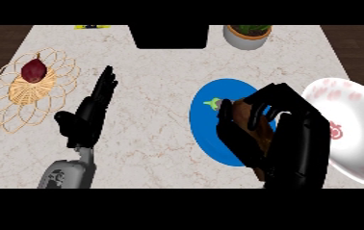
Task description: Pick the sweet potato from the plate and place it in the bowl
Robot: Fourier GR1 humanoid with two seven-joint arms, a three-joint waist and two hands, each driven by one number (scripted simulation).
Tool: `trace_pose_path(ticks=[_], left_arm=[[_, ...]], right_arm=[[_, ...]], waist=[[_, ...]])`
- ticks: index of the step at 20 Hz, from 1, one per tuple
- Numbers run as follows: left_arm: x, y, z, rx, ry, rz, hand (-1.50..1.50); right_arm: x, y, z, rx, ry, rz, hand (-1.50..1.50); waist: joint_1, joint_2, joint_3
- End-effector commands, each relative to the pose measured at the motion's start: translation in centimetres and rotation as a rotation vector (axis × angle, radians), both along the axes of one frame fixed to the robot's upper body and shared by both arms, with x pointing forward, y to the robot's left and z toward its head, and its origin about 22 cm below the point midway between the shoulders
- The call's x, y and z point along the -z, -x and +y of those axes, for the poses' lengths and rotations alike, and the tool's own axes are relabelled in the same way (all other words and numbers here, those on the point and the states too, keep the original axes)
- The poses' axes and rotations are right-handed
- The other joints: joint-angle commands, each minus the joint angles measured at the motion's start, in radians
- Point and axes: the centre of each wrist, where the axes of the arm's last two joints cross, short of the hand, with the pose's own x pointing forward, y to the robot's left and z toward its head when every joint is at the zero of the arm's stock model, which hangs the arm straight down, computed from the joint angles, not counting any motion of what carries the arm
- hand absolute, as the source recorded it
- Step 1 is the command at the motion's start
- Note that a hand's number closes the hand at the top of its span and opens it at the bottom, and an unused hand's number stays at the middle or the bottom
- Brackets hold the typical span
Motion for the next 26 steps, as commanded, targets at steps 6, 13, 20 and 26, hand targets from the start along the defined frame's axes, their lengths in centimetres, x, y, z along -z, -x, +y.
trace_pose_path(ticks=[6, 13, 20, 26], left_arm=[[-0.9, -0.8, 0.3, 0.000, -0.006, -0.017, 0.00], [0.4, 0.2, 0.3, -0.008, -0.003, -0.018, 0.00], [-0.6, 0.8, 0.5, -0.011, 0.013, -0.017, 0.00], [0.2, 1.1, 1.1, -0.014, 0.001, 0.003, 0.00]], right_arm=[[-7.3, -3.9, -2.8, 0.154, -0.014, 0.010, 1.50], [-6.1, -6.6, -8.2, 0.271, 0.060, 0.121, 1.50], [-4.0, -7.7, -15.0, 0.389, 0.232, 0.245, 1.50], [-0.2, -7.1, -19.1, 0.470, 0.213, 0.277, 1.50]], waist=[[0.006, 0.004, 0.001], [0.004, 0.004, 0.001], [0.003, 0.003, 0.002], [0.002, 0.003, 0.002]])
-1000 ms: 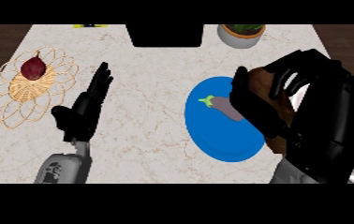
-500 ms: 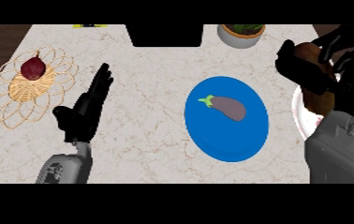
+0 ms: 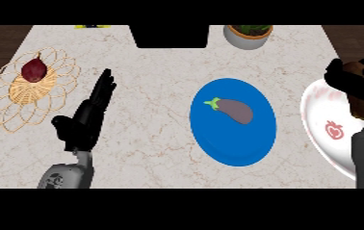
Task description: Pick the sweet potato from the plate and place it in the bowl
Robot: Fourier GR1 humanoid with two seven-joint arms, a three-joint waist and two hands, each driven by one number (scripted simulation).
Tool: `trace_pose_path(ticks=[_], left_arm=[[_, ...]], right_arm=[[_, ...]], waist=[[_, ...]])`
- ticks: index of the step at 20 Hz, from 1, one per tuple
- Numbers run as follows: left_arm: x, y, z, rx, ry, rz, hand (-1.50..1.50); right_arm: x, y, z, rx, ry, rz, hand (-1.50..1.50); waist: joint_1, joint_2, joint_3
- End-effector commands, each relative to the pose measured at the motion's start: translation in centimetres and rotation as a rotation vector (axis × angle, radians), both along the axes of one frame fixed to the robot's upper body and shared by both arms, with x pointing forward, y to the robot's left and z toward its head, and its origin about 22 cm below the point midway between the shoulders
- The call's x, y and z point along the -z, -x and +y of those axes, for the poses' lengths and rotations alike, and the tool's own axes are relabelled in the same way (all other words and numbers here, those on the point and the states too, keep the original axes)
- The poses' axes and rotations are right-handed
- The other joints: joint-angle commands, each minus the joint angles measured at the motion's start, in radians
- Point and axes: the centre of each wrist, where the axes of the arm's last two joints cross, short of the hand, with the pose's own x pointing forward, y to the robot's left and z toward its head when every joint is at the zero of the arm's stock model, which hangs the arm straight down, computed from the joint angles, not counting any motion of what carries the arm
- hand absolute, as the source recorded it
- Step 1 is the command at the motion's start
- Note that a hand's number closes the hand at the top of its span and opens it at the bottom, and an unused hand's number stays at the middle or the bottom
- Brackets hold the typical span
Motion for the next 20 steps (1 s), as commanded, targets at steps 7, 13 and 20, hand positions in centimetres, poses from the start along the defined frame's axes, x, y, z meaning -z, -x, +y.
trace_pose_path(ticks=[7, 13, 20], left_arm=[[-1.2, -0.9, 1.5, -0.018, 0.012, -0.011, 0.00], [-1.0, -0.1, -1.4, -0.011, 0.006, -0.012, 0.00], [-1.1, -0.3, 0.3, -0.006, 0.015, 0.016, 0.00]], right_arm=[[7.3, 1.7, -10.6, 0.102, 0.026, 0.084, 1.50], [10.3, 1.2, -11.6, 0.090, -0.205, 0.099, 1.50], [13.6, 2.8, -12.6, -0.114, -0.324, 0.082, -1.50]], waist=[[-0.004, 0.001, 0.000], [0.002, -0.001, 0.001], [-0.001, -0.001, 0.000]])
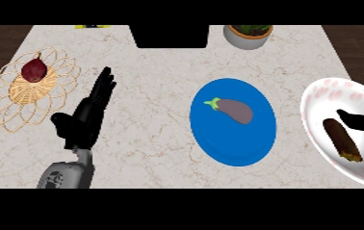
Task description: Pick the sweet potato from the plate and place it in the bowl
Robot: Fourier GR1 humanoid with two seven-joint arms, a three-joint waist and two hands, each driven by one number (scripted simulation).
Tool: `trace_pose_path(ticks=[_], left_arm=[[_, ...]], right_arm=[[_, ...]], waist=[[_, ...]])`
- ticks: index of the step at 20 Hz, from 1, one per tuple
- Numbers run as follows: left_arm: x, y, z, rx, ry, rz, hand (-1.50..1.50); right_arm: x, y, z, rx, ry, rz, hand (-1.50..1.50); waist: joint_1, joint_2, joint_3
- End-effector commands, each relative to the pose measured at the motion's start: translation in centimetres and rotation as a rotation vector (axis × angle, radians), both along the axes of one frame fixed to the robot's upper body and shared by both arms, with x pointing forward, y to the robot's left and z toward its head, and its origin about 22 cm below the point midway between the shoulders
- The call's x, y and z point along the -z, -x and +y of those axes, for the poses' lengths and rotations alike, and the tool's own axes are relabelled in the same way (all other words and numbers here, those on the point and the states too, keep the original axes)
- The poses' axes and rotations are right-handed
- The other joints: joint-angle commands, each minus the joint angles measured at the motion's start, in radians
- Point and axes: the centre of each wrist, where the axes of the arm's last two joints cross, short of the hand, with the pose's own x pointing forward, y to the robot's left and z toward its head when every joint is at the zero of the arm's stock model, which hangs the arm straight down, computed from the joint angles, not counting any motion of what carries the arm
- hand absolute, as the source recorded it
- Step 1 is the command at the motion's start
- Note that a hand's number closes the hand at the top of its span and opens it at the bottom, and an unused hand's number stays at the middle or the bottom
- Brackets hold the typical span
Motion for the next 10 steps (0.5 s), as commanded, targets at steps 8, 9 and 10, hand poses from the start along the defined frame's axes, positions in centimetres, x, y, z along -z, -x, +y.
trace_pose_path(ticks=[8, 9, 10], left_arm=[[0.6, 0.9, 0.5, -0.007, -0.002, 0.001, 0.00], [0.4, 1.0, -0.6, -0.014, -0.002, 0.009, 0.00], [-0.4, -0.1, -0.5, -0.018, -0.008, -0.008, 0.00]], right_arm=[[-1.3, 2.2, -2.2, -0.047, -0.046, -0.414, -1.50], [-1.9, 2.5, -2.3, -0.051, -0.057, -0.422, -1.50], [-4.0, 2.7, -2.9, -0.033, -0.050, -0.457, -1.50]], waist=[[-0.005, -0.003, -0.001], [-0.004, -0.003, -0.001], [-0.008, -0.003, -0.001]])
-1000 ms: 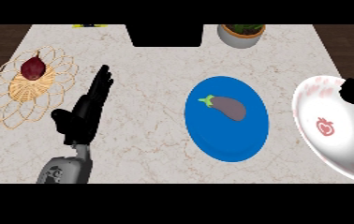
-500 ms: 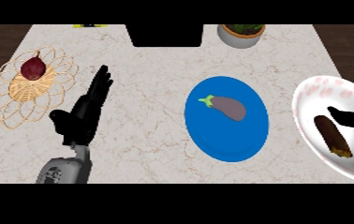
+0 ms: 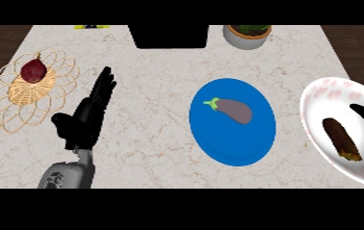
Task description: Pick the sweet potato from the plate and place it in the bowl
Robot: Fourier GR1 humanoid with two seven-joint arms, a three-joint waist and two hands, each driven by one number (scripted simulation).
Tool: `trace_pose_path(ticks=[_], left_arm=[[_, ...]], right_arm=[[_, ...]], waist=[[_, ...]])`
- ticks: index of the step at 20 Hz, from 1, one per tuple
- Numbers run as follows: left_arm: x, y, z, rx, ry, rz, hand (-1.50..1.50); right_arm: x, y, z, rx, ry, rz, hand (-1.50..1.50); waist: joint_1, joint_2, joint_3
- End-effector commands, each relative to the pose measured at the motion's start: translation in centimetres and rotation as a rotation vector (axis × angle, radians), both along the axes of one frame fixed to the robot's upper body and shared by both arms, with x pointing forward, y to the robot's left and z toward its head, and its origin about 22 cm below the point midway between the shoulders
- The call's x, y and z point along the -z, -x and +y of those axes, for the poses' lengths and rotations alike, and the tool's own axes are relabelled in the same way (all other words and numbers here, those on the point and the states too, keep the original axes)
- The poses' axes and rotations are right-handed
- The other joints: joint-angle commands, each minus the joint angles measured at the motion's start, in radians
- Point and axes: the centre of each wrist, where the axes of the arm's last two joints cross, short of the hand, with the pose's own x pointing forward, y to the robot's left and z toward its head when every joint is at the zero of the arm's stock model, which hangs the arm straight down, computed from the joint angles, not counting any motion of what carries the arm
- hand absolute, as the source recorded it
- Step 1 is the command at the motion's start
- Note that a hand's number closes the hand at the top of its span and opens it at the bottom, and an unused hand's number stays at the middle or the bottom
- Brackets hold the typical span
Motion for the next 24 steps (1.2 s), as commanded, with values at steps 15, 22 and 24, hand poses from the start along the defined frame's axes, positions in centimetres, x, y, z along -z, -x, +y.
trace_pose_path(ticks=[15, 22, 24], left_arm=[[-0.1, 1.4, -0.2, -0.004, 0.017, -0.002, 0.00], [1.0, 0.3, -1.3, 0.006, -0.004, 0.011, 0.00], [-0.4, 0.3, -1.2, 0.002, -0.004, -0.017, 0.00]], right_arm=[[-3.0, 11.5, -2.3, -0.038, -0.289, -0.225, -1.50], [-1.5, 16.8, -3.8, -0.108, -0.303, -0.225, -1.50], [0.6, 16.9, -1.3, -0.100, -0.317, -0.194, -1.50]], waist=[[0.000, -0.001, -0.001], [-0.004, 0.000, -0.001], [-0.001, 0.000, -0.001]])
